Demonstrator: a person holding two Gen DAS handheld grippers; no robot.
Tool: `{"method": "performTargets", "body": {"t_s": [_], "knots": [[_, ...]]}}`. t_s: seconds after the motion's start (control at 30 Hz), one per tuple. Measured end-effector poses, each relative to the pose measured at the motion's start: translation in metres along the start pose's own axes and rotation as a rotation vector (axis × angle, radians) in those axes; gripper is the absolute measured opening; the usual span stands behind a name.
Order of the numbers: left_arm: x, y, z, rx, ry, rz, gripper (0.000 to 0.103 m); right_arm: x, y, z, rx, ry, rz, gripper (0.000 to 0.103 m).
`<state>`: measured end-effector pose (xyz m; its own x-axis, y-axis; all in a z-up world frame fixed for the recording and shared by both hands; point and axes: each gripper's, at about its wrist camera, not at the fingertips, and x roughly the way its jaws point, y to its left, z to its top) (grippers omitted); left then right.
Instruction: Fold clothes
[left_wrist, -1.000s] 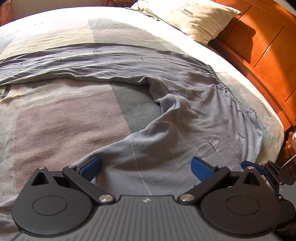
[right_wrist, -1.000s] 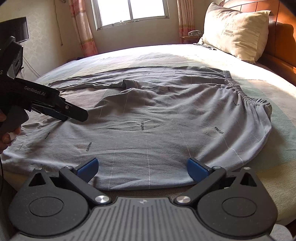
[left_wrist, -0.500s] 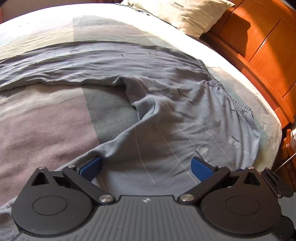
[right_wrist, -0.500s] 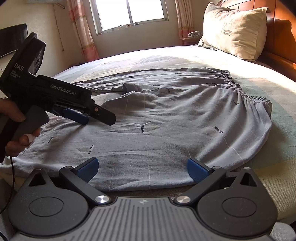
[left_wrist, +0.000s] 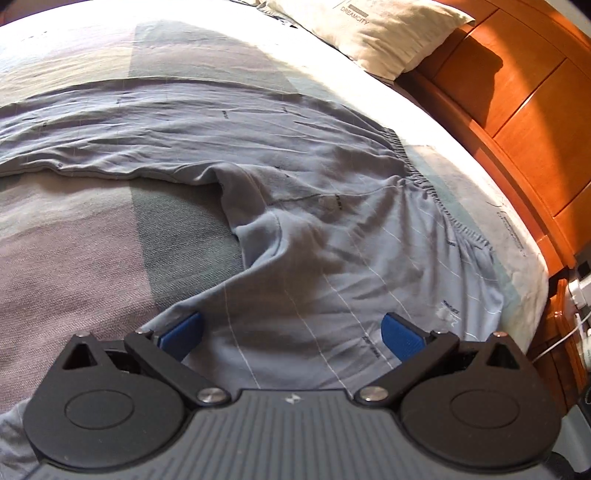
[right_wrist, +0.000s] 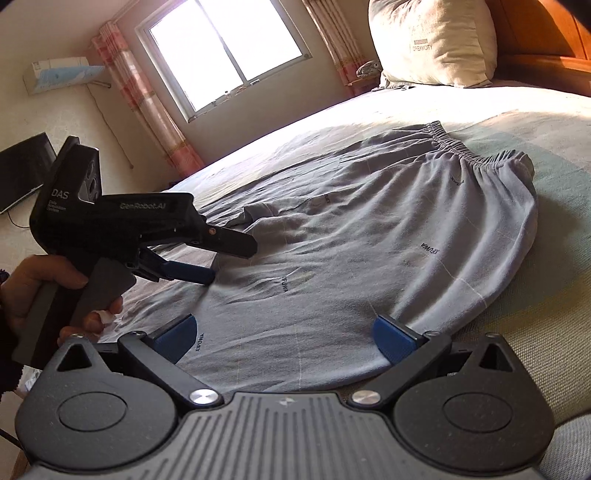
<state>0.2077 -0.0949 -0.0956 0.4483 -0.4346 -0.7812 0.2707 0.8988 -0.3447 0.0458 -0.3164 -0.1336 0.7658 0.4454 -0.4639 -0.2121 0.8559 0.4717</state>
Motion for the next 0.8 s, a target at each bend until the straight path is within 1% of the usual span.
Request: {"method": "performTargets", "body": {"t_s": [0.03, 0.1, 0.27, 0.37, 0.47, 0.57, 0.67, 0.8], "knots": [[0.001, 0.000, 0.002, -0.004, -0.004, 0.005, 0.102, 0.000, 0.000, 0.000, 0.005, -0.001, 0.003, 0.103], [-0.002, -0.004, 0.005, 0.028, 0.021, 0.024, 0.102, 0.000, -0.001, 0.000, 0.009, -0.002, 0.007, 0.103], [-0.041, -0.008, -0.003, 0.156, 0.036, 0.086, 0.102, 0.001, 0.002, -0.001, -0.008, 0.001, -0.006, 0.103], [-0.078, 0.009, -0.010, 0.203, 0.025, 0.180, 0.102, 0.001, 0.003, -0.001, -0.017, 0.003, -0.014, 0.103], [-0.119, 0.042, -0.020, 0.184, 0.028, 0.273, 0.102, 0.001, 0.003, -0.001, -0.014, 0.000, -0.017, 0.103], [-0.158, 0.069, -0.040, 0.160, 0.022, 0.318, 0.102, 0.002, 0.002, -0.001, 0.000, -0.008, -0.017, 0.103], [-0.183, 0.089, -0.065, 0.135, 0.006, 0.331, 0.102, 0.002, 0.003, -0.001, 0.003, -0.007, -0.028, 0.103], [-0.193, 0.111, -0.096, 0.051, -0.005, 0.292, 0.102, 0.001, 0.016, -0.003, -0.048, 0.014, -0.084, 0.103]]}}
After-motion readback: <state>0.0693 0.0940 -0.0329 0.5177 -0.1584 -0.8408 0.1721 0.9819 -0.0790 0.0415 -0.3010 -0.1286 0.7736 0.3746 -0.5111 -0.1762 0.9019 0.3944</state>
